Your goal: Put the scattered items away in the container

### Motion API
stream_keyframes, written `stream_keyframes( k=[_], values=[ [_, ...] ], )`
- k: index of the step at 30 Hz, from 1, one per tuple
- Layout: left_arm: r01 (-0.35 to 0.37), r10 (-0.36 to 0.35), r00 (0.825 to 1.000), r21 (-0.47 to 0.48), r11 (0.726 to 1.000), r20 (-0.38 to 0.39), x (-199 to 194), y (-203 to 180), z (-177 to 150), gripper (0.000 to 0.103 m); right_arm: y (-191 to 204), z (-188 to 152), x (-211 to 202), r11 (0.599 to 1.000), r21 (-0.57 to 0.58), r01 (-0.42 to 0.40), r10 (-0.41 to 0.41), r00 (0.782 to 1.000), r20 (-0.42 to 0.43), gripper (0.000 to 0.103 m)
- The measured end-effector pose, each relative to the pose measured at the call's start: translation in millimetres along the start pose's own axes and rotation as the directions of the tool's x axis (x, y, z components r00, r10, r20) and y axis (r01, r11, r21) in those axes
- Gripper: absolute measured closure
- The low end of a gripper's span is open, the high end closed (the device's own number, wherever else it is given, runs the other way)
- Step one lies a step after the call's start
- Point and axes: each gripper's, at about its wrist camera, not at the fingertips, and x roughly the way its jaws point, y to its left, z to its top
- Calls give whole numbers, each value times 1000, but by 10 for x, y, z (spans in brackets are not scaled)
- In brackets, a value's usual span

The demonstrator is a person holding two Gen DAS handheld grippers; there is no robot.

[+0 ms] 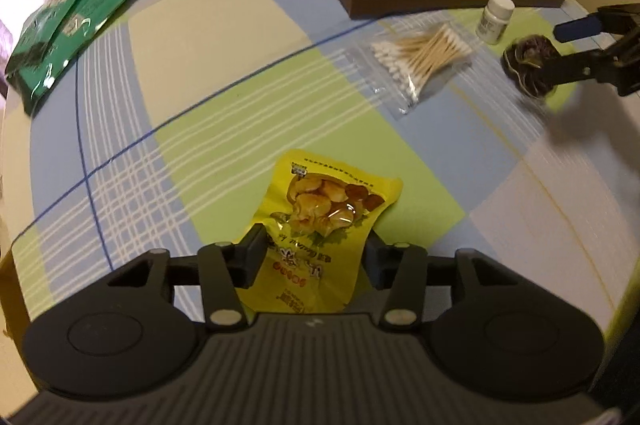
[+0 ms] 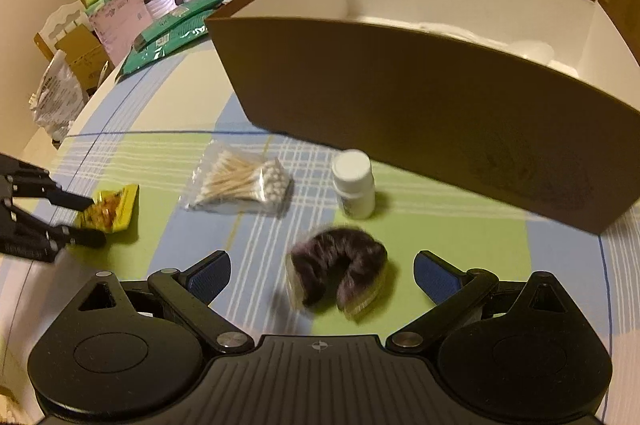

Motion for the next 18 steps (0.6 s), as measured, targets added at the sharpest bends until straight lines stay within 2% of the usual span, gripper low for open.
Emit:
stream_keyframes(
  k=[2,4,5,6,8,9,12,13,15,18],
  values=[
    [12,-12,1000,-30,999,6,9,36,8,61,17,12,52,1000,-14,7,-7,1000,0,1],
    [20,-20,1000,-50,999,19,-11,49,26,70,49,4,102,999,-46,20,-20,1000,0,5],
    [25,-24,1000,-59,998,18,-22,53,22,71,62,-8,126,998,-63,22,-22,1000,-1,28],
    [27,-26,999,-67,997,21,-36,53,20,73,64,-17,159,997,-73,21,-22,1000,-16,42],
    [25,-23,1000,-85,996,21,-79,56,17,76,41,-51,213,997,-64,34,-37,998,-44,44],
    [22,-19,1000,-100,995,23,-105,65,24,78,35,-68,205,997,-64,37,-39,999,-35,55],
    [53,-48,998,-139,989,40,-200,79,32,87,24,-92,166,997,-73,31,-34,999,-37,67],
    [65,-60,997,-150,986,40,-222,73,37,91,15,-96,148,997,-70,26,-29,999,-39,67],
    [69,-66,997,-154,986,25,-240,35,54,91,-20,-107,116,999,-52,15,-17,999,-45,70],
    [19,-18,1000,-68,998,16,-237,-108,76,91,-70,-134,70,1000,-26,8,-9,999,-50,70]
  ],
)
